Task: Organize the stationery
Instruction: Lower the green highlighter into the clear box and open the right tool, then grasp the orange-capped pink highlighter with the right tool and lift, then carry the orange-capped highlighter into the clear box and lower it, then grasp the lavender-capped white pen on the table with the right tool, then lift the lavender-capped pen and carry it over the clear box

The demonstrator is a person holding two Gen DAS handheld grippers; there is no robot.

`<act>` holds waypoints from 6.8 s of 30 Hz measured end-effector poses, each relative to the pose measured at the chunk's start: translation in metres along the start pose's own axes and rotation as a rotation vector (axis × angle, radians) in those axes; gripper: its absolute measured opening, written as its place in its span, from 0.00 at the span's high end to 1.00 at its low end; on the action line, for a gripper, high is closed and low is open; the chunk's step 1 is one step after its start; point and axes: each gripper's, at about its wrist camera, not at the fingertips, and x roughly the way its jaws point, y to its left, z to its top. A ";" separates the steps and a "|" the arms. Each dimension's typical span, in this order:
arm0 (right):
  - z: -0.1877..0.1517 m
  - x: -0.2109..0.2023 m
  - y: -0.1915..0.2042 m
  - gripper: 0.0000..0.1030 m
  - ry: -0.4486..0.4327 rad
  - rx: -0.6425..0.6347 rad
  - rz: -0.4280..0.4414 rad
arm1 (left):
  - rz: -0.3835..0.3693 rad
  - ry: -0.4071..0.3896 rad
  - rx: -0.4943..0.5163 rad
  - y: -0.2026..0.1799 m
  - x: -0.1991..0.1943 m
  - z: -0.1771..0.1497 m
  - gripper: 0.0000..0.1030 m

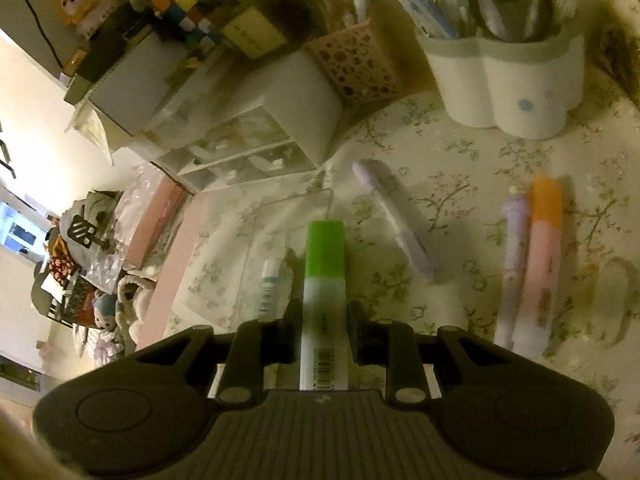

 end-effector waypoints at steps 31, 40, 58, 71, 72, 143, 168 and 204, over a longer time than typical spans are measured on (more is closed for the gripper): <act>-0.006 -0.004 -0.003 0.77 -0.069 0.051 -0.025 | 0.000 0.000 -0.001 0.000 0.000 0.000 0.30; -0.003 -0.045 -0.078 0.77 -0.178 0.153 -0.185 | 0.000 0.000 -0.002 -0.001 0.001 0.001 0.30; 0.008 -0.016 -0.077 0.70 -0.103 -0.010 -0.332 | 0.002 0.000 -0.001 -0.002 0.002 0.001 0.30; 0.005 -0.029 -0.099 0.87 -0.118 0.099 -0.217 | 0.000 0.000 -0.001 -0.003 0.002 0.001 0.30; 0.005 -0.029 -0.098 0.87 -0.123 0.099 -0.219 | 0.000 0.000 0.000 -0.004 0.002 0.001 0.30; 0.011 -0.006 0.016 0.85 -0.024 -0.055 -0.031 | 0.000 -0.001 0.010 -0.003 0.003 0.002 0.30; 0.014 -0.005 -0.051 0.82 -0.047 -0.129 -0.229 | 0.000 -0.001 0.013 -0.003 0.003 0.002 0.30; -0.053 -0.045 -0.090 0.87 -0.137 0.011 -0.120 | 0.010 0.008 0.008 -0.005 0.004 0.004 0.30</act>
